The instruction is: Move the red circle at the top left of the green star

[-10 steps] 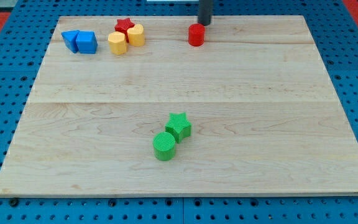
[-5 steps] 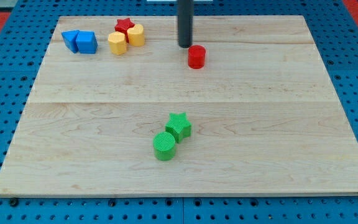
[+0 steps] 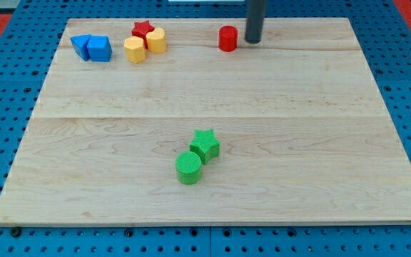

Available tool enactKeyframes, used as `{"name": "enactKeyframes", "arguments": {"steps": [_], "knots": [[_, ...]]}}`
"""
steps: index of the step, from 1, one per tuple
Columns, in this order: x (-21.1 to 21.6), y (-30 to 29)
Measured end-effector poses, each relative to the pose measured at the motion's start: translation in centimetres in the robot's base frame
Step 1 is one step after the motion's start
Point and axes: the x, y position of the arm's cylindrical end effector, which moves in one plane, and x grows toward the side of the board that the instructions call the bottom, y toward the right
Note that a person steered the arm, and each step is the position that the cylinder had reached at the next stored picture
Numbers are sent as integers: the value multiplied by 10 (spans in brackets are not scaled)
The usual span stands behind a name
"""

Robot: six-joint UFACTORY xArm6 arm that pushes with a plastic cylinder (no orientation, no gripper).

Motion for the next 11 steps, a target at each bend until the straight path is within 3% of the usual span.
{"name": "enactKeyframes", "arguments": {"steps": [1, 3, 4, 5, 7, 8, 10, 11], "knots": [[-25, -37], [96, -117], [171, -116], [219, -116], [160, -125], [159, -138], [180, -210], [224, -191]]}}
